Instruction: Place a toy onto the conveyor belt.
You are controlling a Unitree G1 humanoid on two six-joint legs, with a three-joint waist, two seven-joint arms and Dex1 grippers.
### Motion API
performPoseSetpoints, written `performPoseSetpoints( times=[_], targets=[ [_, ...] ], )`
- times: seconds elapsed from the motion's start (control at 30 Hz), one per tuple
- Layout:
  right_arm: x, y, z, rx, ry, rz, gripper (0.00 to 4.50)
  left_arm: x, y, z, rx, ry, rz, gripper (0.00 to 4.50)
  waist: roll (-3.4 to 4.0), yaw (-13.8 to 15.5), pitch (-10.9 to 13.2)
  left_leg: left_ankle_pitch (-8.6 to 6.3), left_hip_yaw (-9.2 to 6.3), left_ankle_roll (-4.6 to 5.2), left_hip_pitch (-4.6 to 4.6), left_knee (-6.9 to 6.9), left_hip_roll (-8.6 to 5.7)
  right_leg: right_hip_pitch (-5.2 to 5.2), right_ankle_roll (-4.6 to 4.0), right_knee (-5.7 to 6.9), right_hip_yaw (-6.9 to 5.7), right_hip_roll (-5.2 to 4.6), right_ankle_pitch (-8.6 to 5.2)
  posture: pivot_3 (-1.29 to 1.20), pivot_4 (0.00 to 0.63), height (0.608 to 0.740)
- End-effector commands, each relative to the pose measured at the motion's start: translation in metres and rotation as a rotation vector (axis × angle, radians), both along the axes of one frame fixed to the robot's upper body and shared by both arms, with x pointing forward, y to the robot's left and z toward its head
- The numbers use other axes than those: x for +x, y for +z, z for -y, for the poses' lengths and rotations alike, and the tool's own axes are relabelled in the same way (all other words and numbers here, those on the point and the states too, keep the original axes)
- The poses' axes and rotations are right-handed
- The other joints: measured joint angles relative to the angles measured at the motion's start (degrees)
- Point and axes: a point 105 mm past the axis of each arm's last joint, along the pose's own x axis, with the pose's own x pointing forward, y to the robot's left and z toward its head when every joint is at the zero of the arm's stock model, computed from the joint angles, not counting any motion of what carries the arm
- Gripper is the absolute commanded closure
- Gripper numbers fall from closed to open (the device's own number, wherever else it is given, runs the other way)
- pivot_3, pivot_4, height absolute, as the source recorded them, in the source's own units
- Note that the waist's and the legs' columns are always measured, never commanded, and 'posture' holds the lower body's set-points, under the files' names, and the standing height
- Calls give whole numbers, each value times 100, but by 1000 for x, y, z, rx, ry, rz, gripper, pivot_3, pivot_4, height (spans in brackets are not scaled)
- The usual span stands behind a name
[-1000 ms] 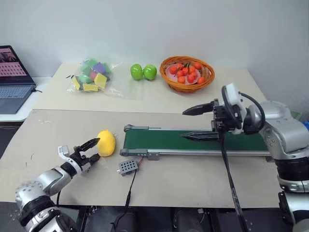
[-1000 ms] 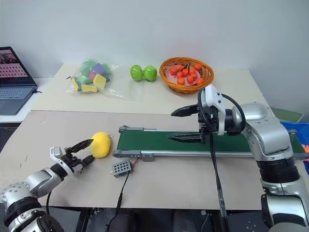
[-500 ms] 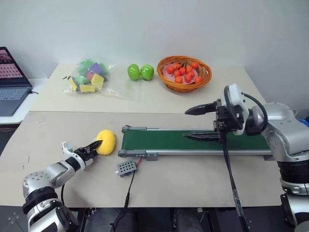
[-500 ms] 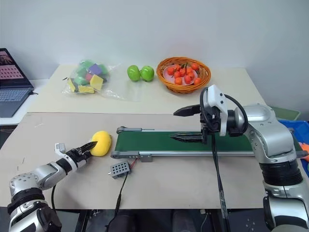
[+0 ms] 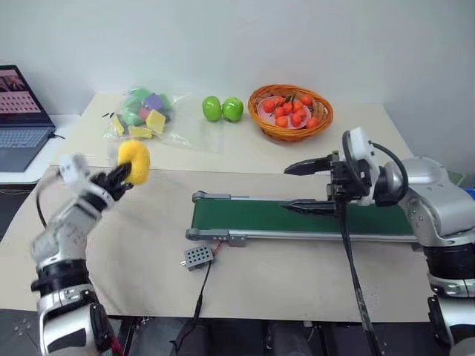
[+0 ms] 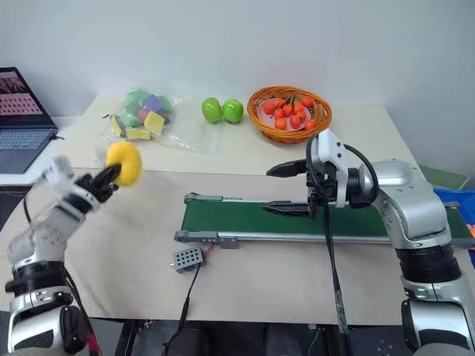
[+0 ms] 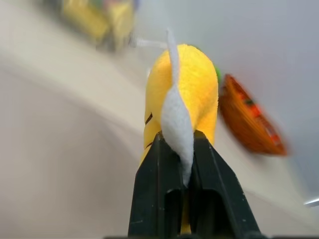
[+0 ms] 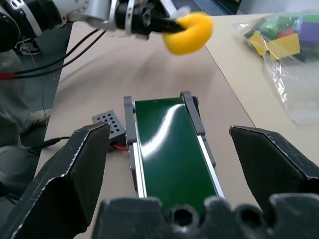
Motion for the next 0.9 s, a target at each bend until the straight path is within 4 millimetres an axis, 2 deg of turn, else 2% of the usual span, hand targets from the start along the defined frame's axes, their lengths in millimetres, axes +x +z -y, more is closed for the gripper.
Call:
performPoseSetpoints(
  times=[0.03, 0.17, 0.27, 0.37, 0.63, 0.77, 0.9],
  targets=[
    [-1, 10, -2, 8, 8, 59, 0, 0, 20, 44, 355, -110, 181, 4472, 1, 2, 0, -2, 3, 4, -1, -1, 0, 1, 4, 0, 2, -1, 2, 0, 150, 738],
    [-1, 9, -1, 8, 0, 57, 0, -9, 30, 66, 671, -158, 366, 4472, 0, -15, 1, -13, 8, 24, -16, 0, 1, -11, 6, -11, 2, 1, 3, 0, 150, 738],
    [-1, 8, 1, 7, -8, 55, 0, -25, 29, 90, 1052, -253, 576, 4472, 2, -47, 3, -17, 9, 31, -15, -6, 8, -17, 6, -13, 2, 8, 3, 0, 150, 738],
    [-2, 8, 1, 9, -10, 55, 0, -39, 26, 106, 1226, -316, 742, 4472, 8, -32, 5, -18, 13, 32, -16, -8, 9, -20, 6, -14, 3, 6, 3, 0, 150, 738],
    [-1, 8, -1, 12, -11, 55, 0, -47, 25, 122, 1430, -270, 992, 4472, 8, 40, 6, -21, 19, 37, -17, -5, 9, -18, 7, -12, 2, 4, 3, 0, 150, 738],
    [-2, 9, -1, 16, -15, 61, 0, -55, -4, 132, 1487, -324, 1023, 4472, 8, 42, 6, -21, 22, 37, -16, -5, 9, -18, 7, -9, 2, 4, 3, 0, 150, 738],
    [-2, 9, 1, 16, -25, 65, 0, -59, -17, 142, 1462, -366, 1044, 4472, 8, 41, 6, -21, 23, 37, -15, -5, 11, -19, 7, -7, 2, 4, 3, 0, 150, 738]
  ],
)
